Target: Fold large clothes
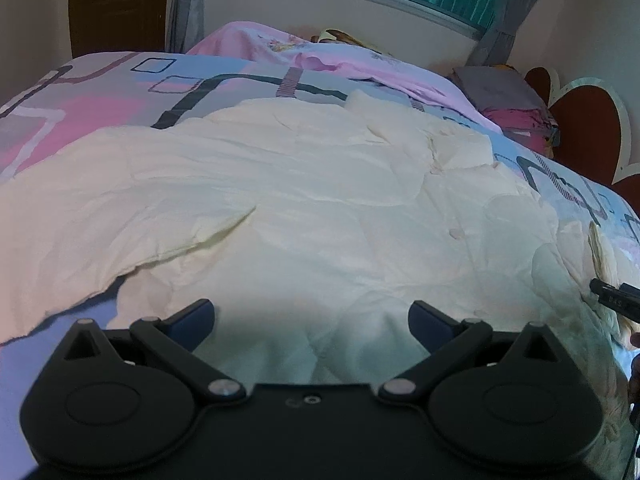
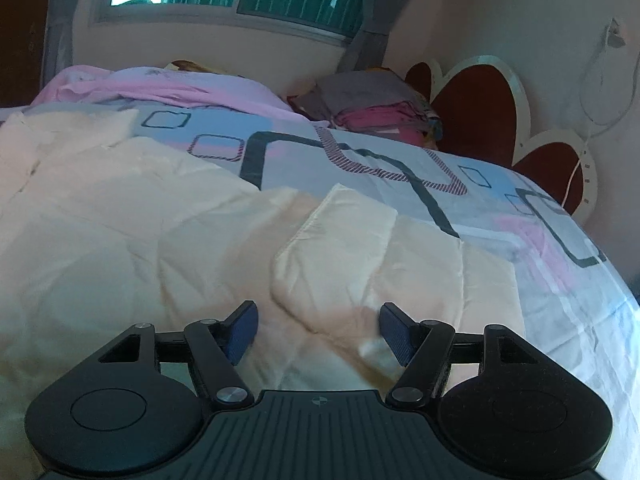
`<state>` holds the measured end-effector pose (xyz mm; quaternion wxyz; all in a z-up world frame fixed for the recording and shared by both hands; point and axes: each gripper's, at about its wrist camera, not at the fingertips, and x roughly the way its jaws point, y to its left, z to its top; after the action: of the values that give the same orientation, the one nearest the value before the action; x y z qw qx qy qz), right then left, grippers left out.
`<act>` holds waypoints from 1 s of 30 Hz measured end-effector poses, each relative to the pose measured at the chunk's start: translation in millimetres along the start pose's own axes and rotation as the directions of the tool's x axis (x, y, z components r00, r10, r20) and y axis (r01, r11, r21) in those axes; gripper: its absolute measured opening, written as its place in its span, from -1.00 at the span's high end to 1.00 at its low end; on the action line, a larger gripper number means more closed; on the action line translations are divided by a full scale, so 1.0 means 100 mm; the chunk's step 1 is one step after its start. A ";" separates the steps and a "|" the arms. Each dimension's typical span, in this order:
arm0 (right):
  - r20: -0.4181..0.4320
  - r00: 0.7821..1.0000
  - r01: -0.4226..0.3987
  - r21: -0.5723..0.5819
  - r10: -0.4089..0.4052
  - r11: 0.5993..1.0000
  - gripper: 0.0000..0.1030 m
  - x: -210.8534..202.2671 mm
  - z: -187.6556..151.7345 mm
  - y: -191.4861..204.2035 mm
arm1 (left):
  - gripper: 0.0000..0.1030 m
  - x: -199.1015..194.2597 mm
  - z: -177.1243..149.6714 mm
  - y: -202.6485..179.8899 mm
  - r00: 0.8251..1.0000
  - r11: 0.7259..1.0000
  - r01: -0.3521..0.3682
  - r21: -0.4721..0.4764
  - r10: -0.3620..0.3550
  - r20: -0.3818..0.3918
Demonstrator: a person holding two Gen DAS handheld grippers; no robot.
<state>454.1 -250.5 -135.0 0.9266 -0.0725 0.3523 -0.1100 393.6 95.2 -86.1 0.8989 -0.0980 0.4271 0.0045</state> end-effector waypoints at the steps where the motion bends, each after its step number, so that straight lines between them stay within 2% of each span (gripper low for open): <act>1: 0.003 1.000 -0.004 0.009 0.004 1.000 -0.16 0.01 0.01 -0.01 | -1.00 0.00 0.00 -0.02 1.000 1.000 -0.002 -0.003 0.002 0.000; 2: -0.008 1.000 -0.019 0.027 0.020 0.999 0.30 0.03 0.02 -0.06 | -1.00 -0.01 0.01 -0.03 1.000 1.000 -0.004 -0.003 0.004 0.001; 3: -0.021 1.000 -0.020 0.044 0.021 0.999 0.56 0.05 0.03 -0.10 | -1.00 -0.02 0.00 -0.05 1.000 1.000 -0.006 -0.002 0.006 0.003; 6: -0.026 0.998 -0.047 0.113 0.050 0.992 0.80 0.04 0.06 -0.23 | -1.00 -0.04 0.00 -0.06 1.000 1.000 -0.002 -0.004 0.002 0.009; 8: 0.011 0.997 -0.075 0.128 0.074 0.989 0.85 -0.13 0.11 -0.23 | -1.00 -0.05 0.00 -0.06 1.000 1.000 -0.004 -0.006 0.004 0.015; 11: 0.089 0.984 -0.164 0.098 0.156 0.982 0.86 -0.39 0.22 -0.07 | -1.00 -0.04 0.00 0.00 1.000 1.000 -0.012 -0.014 0.012 0.021; 15: 0.138 0.949 -0.292 0.050 0.283 0.955 0.86 -0.66 0.36 0.31 | -1.00 -0.02 0.02 0.10 1.000 0.999 0.024 -0.023 -0.024 0.017; 17: 0.148 0.925 -0.357 0.016 0.351 0.934 0.86 -0.75 0.41 0.58 | -1.00 -0.02 0.04 0.19 0.998 0.997 0.058 -0.051 -0.057 0.017; 20: 0.143 0.894 -0.424 -0.041 0.425 0.905 0.86 -0.84 0.43 1.01 | -0.99 -0.04 0.07 0.33 0.993 0.991 0.114 -0.076 -0.112 0.033; 23: 0.121 0.868 -0.475 -0.076 0.481 0.877 0.86 -0.87 0.40 1.43 | -0.90 -0.09 0.13 0.52 0.984 0.979 0.171 -0.110 -0.165 0.062; 30: 0.047 0.798 -0.589 -0.156 0.601 0.793 0.86 -0.91 0.26 2.33 | -0.89 -0.14 0.24 0.91 0.982 0.975 0.181 -0.133 -0.170 0.085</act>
<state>441.0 -0.8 -106.8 0.9226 -0.0250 0.3198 0.2143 395.3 190.3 -76.4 0.9016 -0.1978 0.3824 -0.0415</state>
